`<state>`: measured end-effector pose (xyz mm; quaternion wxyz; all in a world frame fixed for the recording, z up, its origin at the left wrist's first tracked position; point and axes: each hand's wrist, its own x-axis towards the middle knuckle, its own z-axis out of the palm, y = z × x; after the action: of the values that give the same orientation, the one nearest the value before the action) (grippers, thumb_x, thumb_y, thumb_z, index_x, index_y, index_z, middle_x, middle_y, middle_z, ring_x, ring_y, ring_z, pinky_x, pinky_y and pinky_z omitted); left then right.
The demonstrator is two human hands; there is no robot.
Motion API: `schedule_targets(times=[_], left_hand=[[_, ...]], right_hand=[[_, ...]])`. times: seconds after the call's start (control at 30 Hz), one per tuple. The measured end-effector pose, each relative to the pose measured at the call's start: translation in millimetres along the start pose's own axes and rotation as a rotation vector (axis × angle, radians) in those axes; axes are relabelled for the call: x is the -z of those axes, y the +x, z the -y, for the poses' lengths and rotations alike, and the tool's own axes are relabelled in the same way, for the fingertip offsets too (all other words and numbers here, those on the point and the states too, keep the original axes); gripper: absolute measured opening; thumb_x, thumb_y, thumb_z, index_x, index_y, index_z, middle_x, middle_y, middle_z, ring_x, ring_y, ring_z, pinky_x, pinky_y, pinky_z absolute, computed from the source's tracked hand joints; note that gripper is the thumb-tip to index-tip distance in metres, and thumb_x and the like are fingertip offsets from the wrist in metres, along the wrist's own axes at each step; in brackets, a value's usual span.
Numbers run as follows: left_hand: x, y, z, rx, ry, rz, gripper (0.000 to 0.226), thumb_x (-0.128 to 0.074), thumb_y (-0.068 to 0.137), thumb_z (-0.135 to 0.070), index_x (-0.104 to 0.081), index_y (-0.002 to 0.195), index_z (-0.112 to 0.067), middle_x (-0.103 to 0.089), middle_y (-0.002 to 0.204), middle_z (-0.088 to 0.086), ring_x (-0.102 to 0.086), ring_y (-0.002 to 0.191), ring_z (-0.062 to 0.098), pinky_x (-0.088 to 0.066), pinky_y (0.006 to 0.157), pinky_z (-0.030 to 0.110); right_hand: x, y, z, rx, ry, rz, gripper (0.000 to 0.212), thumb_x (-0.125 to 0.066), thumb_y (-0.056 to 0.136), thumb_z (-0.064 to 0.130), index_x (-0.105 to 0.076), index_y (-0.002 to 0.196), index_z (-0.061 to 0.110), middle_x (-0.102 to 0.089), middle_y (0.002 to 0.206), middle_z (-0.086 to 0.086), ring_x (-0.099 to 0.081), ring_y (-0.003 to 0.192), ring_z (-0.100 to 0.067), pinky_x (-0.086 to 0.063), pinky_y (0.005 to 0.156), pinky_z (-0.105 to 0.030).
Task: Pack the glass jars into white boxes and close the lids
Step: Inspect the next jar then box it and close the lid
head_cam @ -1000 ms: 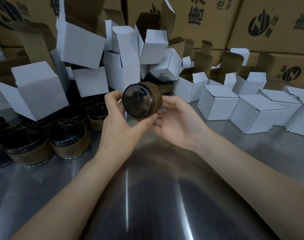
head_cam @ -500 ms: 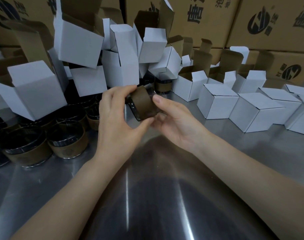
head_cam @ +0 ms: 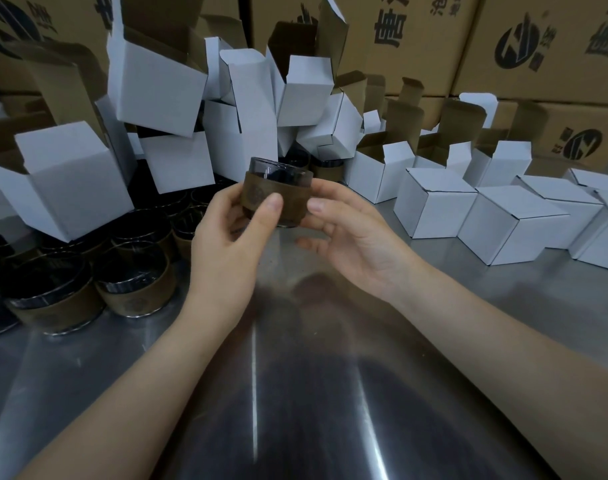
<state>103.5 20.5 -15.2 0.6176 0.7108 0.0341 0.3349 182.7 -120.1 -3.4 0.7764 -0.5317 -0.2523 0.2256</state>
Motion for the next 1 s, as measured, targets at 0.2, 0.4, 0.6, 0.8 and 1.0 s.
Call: schedule_targets(times=[0.2,0.4,0.6,0.8,1.0], left_hand=[[-2,1,0,0.191,-0.185,0.112,0.048,-0.049,0.093,-0.053,-0.060,0.118,-0.015,-0.072,0.109,0.008,-0.069,0.100,0.022,-0.053,0.085,0.038],[-4,0,-5,0.269,-0.318,0.251,0.073,-0.039,0.084,-0.057,-0.043,0.134,-0.004,-0.072,0.106,0.015,-0.071,0.091,0.024,-0.053,0.084,0.040],[-3,-1,-7,0.329,-0.367,0.362,0.064,-0.049,0.087,-0.057,-0.053,0.133,-0.012,-0.068,0.121,0.008,-0.067,0.107,0.022,-0.055,0.075,0.030],[-2,0,-6,0.402,-0.433,0.331,0.062,-0.059,0.086,-0.039,-0.048,0.135,-0.003,-0.065,0.126,0.015,-0.061,0.118,0.035,-0.052,0.091,0.045],[0,3,-5,0.487,-0.564,0.352,0.060,-0.048,0.085,-0.058,-0.064,0.125,-0.015,-0.070,0.108,0.015,-0.068,0.100,0.029,-0.057,0.079,0.036]], right_hand=[[3,1,1,-0.019,0.004,-0.004,0.048,-0.067,0.081,0.016,-0.056,0.127,0.008,-0.053,0.138,-0.025,-0.056,0.118,-0.032,-0.050,0.091,-0.042],[2,1,-2,-0.082,0.001,0.126,0.044,-0.068,0.082,0.033,-0.065,0.118,0.009,-0.067,0.116,-0.013,-0.062,0.106,-0.024,-0.050,0.093,-0.037],[-2,1,-5,-0.013,0.045,0.037,0.046,-0.071,0.078,0.017,-0.056,0.121,0.007,-0.072,0.106,-0.004,-0.068,0.101,-0.021,-0.054,0.094,-0.039],[-7,-2,-7,0.007,-0.028,-0.033,0.062,-0.075,0.071,0.015,-0.046,0.126,0.008,-0.071,0.105,-0.004,-0.070,0.099,-0.020,-0.055,0.086,-0.034],[-8,-5,1,-0.013,0.013,0.000,0.065,-0.064,0.077,0.016,-0.039,0.135,0.001,-0.062,0.111,-0.015,-0.057,0.103,-0.030,-0.043,0.091,-0.044]])
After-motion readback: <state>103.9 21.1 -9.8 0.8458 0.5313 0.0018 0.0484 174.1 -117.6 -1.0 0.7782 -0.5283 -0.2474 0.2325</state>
